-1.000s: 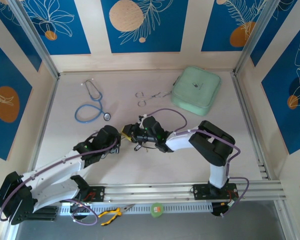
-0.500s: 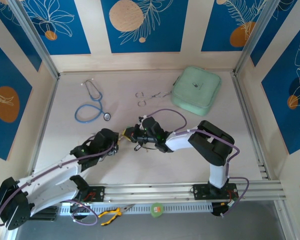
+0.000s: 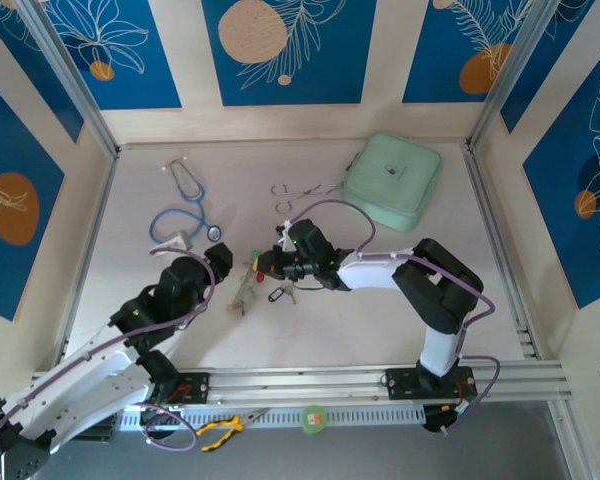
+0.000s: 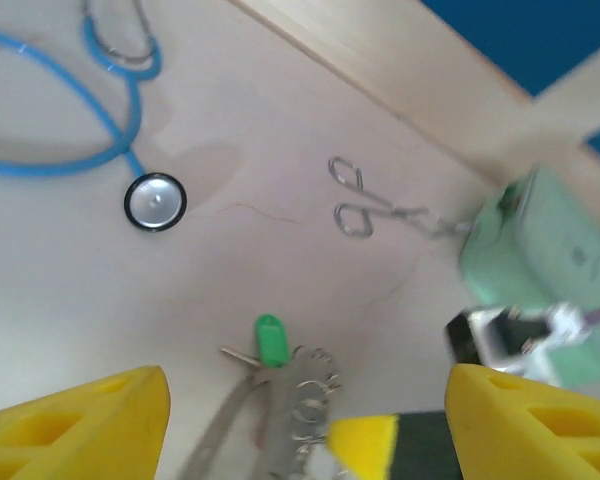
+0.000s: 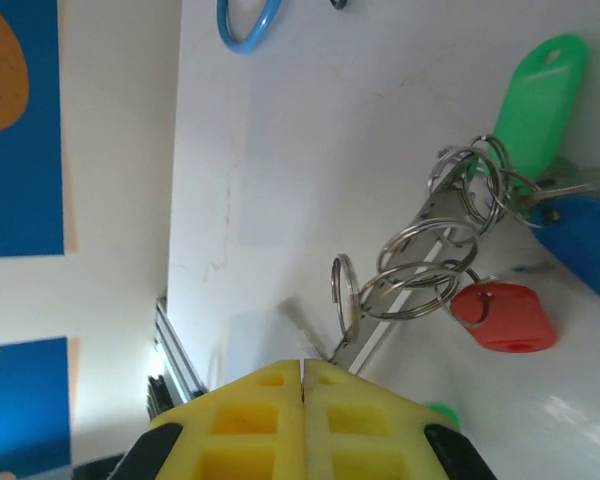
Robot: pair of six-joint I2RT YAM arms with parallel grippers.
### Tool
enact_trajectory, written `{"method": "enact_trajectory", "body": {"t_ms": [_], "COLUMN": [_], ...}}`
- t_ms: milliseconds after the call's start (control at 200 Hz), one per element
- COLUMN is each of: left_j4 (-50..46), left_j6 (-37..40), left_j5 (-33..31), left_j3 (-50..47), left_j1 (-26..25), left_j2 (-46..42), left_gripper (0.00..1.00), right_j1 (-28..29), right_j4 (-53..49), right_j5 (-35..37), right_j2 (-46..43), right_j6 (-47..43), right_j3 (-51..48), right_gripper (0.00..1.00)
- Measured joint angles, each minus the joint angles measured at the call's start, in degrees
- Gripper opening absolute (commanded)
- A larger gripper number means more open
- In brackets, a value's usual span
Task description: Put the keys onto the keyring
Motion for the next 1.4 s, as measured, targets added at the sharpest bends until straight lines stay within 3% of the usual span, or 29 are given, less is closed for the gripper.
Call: {"method": "enact_trajectory", "body": {"t_ms": [160,345,465,580,840,910,1395], "left_j4": [1.53,1.84,2.71,5.2,9.7,10.88,21.62], "left_j6": [20.41,31.87,32.85,30.27,27.15,27.21,29.88], "left_j5": [9.66,19.67,23.76,25.73,29.99,31.12,32.92], "left_j3": [-0.17,-1.36,-2.99,-5.49,-8.26,-9.05,-13.44], "left_j1": [0.02,0.26,1.22,2.71,3.48,3.5,3.93], "left_j2": [5.05,6.51,6.45,6.34,8.61,9.22,14.1], "left_gripper": [0.7,0.64,0.67,0.77,0.76,0.72,0.16], "right_j1": [-2.23,-3.26,-3.26,-3.26,-3.21,-3.19,-2.45], "right_j4": [-6.29,-9.03,-10.62,-11.67,-13.38,-13.81,-18.01], "right_j5": [-2.45,-4.68,-5.64,-6.34,-7.45,-7.45,-7.85], "right_j2": [-3.72,-4.7,-4.7,-4.7,-4.66,-4.66,-4.68], "right_j6": [-8.72,-14.21,-16.35,-17.81,-18.82,-19.1,-20.57], "right_j3": [0.74,2.8,2.93,3.08,4.46,5.22,6.91], "right_gripper": [0.0,0.0,0.0,0.0,0.0,0.0,0.0]}}
